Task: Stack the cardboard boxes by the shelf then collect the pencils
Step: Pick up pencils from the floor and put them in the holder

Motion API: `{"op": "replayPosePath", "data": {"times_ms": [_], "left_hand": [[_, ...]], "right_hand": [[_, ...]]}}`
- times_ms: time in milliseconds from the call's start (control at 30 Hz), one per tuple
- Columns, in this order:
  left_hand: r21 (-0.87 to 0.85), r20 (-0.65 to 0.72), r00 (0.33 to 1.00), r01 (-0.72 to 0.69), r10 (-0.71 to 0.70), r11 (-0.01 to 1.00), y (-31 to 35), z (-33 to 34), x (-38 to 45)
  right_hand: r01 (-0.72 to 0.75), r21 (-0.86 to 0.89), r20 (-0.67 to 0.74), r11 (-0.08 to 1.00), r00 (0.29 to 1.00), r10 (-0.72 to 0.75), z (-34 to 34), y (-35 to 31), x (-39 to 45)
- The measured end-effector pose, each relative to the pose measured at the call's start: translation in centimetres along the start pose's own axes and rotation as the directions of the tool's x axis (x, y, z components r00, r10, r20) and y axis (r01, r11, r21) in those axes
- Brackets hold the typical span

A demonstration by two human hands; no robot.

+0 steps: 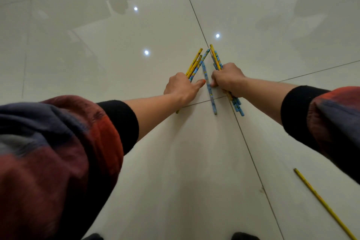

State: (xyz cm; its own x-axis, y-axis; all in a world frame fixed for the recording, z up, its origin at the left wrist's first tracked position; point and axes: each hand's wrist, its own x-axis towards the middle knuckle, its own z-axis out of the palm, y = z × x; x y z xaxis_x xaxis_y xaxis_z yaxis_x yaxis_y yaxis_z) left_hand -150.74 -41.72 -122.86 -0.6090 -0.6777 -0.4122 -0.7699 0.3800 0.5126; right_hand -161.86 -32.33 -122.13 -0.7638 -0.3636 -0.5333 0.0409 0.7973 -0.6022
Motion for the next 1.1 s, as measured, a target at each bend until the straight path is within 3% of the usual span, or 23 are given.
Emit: {"op": "replayPosePath", "data": {"times_ms": [133, 333, 433, 500, 567, 667, 767, 900, 967, 1033, 1100], "left_hand": [[0.04, -0.017, 1.0, -0.011, 0.011, 0.999, 1.3, 1.0, 0.4], [0.249, -0.038, 0.999, -0.013, 0.024, 0.968, 2.1, 0.7, 0.7], [0.542, 0.054, 0.989, -0.146, 0.139, 0.827, 2.0, -0.4, 0.7], [0.599, 0.113, 0.987, -0.161, 0.116, 0.784, 1.5, -1.6, 0.3], [0.516, 0.162, 0.987, -0.091, 0.007, 0.852, 0.2, -2.8, 0.0], [0.226, 0.184, 0.976, 0.073, -0.116, 0.971, -2.4, -5.8, -0.9], [-0.105, 0.13, 0.974, 0.201, -0.186, 0.974, -6.2, -9.7, -3.2], [-0.426, 0.038, 0.95, 0.297, -0.311, 0.855, -10.8, -14.8, -6.9], [-0.584, 0.047, 0.933, 0.316, -0.357, 0.747, -13.0, -17.1, -8.9], [-0.75, 0.041, 0.92, 0.287, -0.391, 0.596, -15.3, -19.1, -11.6], [-0.81, -0.02, 0.904, 0.236, -0.427, 0.537, -17.3, -20.2, -14.0]], "right_hand": [[-0.058, 0.194, 0.139, 0.979, 0.99, 0.031, -0.8, 1.0, -0.2], [-0.04, 0.183, 0.077, 0.982, 0.997, 0.026, -1.1, 2.6, 0.3], [0.019, 0.237, 0.089, 0.971, 0.995, -0.041, -0.9, 2.5, -0.1], [0.04, 0.28, 0.12, 0.959, 0.99, -0.076, -0.5, 1.9, -0.6], [0.014, 0.343, 0.172, 0.939, 0.982, -0.078, 0.3, 1.0, -1.3], [-0.01, 0.386, 0.251, 0.923, 0.964, -0.094, 2.3, -1.1, -2.6], [0.029, 0.412, 0.309, 0.911, 0.936, -0.17, 5.5, -4.9, -4.7], [0.054, 0.447, 0.406, 0.893, 0.877, -0.256, 10.2, -10.9, -8.0], [0.024, 0.463, 0.492, 0.886, 0.825, -0.28, 12.6, -13.6, -10.3], [0.001, 0.461, 0.603, 0.888, 0.734, -0.314, 15.6, -16.0, -13.4], [0.019, 0.421, 0.702, 0.907, 0.626, -0.34, 18.3, -17.5, -16.1]]}}
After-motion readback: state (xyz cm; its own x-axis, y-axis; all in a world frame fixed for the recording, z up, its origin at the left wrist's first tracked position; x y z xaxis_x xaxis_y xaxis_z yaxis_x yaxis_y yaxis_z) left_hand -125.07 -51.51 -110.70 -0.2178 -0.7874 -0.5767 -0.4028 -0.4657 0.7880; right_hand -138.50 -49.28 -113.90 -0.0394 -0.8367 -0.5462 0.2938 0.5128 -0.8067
